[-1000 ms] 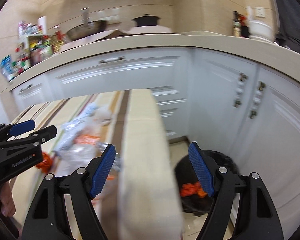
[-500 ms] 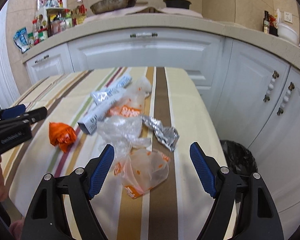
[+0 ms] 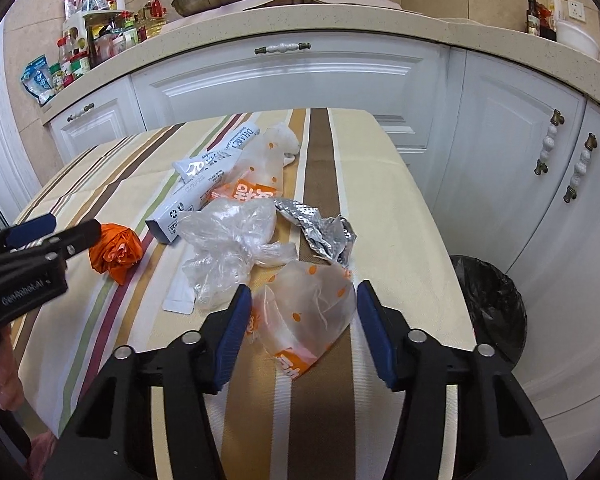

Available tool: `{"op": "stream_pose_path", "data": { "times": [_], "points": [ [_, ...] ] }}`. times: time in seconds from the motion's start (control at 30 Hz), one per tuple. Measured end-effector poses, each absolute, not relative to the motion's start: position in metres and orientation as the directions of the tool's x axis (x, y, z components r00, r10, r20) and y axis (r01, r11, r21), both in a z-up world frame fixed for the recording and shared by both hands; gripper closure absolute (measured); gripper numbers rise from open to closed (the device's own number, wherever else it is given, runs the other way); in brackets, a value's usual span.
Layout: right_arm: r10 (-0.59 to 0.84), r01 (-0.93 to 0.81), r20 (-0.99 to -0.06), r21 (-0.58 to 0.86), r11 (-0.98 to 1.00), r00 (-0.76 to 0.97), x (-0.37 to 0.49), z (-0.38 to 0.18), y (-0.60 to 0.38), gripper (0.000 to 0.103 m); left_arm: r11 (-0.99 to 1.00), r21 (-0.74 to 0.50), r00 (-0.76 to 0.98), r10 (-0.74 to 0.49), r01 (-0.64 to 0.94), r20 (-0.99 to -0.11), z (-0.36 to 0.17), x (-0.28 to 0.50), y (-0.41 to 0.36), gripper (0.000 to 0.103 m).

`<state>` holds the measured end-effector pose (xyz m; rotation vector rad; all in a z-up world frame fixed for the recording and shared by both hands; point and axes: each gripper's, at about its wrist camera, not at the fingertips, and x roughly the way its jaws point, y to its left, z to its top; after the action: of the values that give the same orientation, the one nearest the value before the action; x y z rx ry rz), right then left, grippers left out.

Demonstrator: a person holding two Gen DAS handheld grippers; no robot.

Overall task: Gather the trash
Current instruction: 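Grasp the small orange bag with the left tool while the right tool grasps the clear bag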

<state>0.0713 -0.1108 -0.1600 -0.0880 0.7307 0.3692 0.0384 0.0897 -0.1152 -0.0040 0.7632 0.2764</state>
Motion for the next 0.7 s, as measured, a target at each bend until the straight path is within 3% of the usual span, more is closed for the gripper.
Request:
{"op": "stream_pose_path", "data": {
  "times": [0.33,0.43,0.7],
  "points": [
    [0.279,-0.324,-0.645,0.052,0.945,0.711,0.071,-0.155,-0.132,0.050,0.971,0.111,0.686,0.230,-0.214,-0.690,-0.122,0.044,0.074,0.029],
    [0.276,-0.316,-0.638,0.053,0.947,0.719,0.072,-0.154,-0.138,0.050,0.971,0.112,0.694,0.228,-0.209,-0.683,-0.122,0.045,0.070,0.021],
    [0.268,-0.300,-0.629,0.058,0.952,0.730,0.074,-0.154,-0.149,0.050,0.970,0.126,0.685,0.236,-0.207,-0.689,-0.127,0.054,0.064,0.020]
  ]
}}
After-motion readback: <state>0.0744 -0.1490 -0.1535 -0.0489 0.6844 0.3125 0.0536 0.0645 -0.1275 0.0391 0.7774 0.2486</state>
